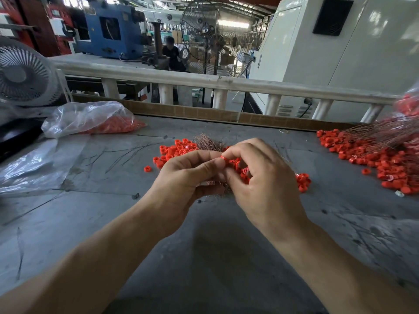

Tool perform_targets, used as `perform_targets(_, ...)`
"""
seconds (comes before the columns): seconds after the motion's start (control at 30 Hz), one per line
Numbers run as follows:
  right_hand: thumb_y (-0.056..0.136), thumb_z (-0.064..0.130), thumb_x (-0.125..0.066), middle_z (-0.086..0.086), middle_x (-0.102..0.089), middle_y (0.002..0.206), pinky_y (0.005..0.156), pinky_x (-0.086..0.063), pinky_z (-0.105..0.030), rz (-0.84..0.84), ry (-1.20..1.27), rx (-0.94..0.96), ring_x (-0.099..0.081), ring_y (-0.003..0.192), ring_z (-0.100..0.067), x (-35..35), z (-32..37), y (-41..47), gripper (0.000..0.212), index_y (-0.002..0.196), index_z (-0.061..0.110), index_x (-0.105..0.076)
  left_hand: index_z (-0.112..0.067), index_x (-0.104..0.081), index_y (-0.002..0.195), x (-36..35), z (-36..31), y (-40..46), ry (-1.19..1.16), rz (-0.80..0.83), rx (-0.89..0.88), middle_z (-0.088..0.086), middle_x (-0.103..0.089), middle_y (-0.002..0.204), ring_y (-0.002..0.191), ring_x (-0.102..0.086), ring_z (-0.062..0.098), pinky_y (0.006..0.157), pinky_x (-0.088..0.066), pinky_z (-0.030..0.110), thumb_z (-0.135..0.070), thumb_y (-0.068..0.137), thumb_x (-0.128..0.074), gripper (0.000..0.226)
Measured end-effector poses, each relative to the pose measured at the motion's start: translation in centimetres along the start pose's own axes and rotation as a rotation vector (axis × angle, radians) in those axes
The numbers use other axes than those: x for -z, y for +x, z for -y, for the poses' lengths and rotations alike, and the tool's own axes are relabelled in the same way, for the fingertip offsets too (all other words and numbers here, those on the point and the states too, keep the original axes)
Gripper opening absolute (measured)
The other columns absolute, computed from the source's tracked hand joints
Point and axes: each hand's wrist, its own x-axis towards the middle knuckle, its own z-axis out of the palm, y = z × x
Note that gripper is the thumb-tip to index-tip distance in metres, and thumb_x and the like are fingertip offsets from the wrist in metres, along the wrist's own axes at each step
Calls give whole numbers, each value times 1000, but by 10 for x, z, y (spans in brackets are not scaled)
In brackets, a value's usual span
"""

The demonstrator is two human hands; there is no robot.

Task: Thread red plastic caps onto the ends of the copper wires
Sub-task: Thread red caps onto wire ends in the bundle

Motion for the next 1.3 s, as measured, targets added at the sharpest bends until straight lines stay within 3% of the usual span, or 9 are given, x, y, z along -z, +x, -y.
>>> perform_targets(0.2, 87, 17, -79, 7, -63, 97, 76, -53, -34, 5, 39, -14, -59, 90, -11, 1, -2, 0, 13, 96, 17, -70, -2, -72, 106, 0, -1, -1, -47, 25, 59, 20, -66, 100, 93, -65, 28, 78, -60, 36, -24, 86, -69, 30)
perform_targets(0.4, 87, 18, -78, 8, -63, 95, 76, -52, -32, 32, 23, -5, -59, 89, -10, 0, -2, 0, 13, 97, 19, -70, -8, -74, 94, 1, 0, -1, 23, 2, 15, 18, -66, 94, 87, -64, 24, 73, -58, 31, -21, 87, -68, 16)
perform_targets(0.6, 89, 23, -76, 7, -64, 95, 75, -52, -35, 28, -18, 7, -61, 92, -14, -1, 0, -1, 10, 96, 19, -70, -6, -72, 95, 1, 1, -2, 71, -7, -3, 15, -70, 93, 87, -65, 24, 74, -58, 31, -19, 90, -67, 15)
perform_targets(0.77, 89, 24, -76, 8, -63, 96, 77, -50, -27, 16, -32, 8, -59, 91, -12, -2, -1, -2, 11, 95, 18, -69, -6, -72, 101, -1, 0, -2, 30, -7, 46, 15, -69, 95, 91, -63, 27, 79, -53, 37, -25, 87, -67, 24)
perform_targets(0.93, 88, 19, -79, 6, -64, 91, 75, -48, -27, -16, -16, 19, -59, 89, -13, 0, -6, 0, 10, 91, 15, -70, 2, -69, 112, -2, 0, -2, 22, -30, 66, 17, -71, 100, 91, -65, 28, 77, -53, 37, -19, 99, -56, 28)
perform_targets(1.17, 87, 7, -76, 1, -63, 83, 75, -45, -27, -113, 15, 82, -58, 83, -20, 3, -8, 2, 10, 82, 8, -67, -4, -73, 105, -2, -2, -2, 40, -47, 77, 16, -73, 98, 87, -65, 26, 76, -54, 37, -18, 101, -55, 23)
perform_targets(1.3, 92, 16, -75, 4, -62, 87, 74, -47, -28, -66, 54, 95, -57, 86, -17, 3, -7, 4, 8, 88, 12, -70, 4, -70, 109, -3, -3, -2, 26, -40, 77, 18, -71, 96, 89, -63, 31, 74, -53, 37, -23, 98, -58, 32)
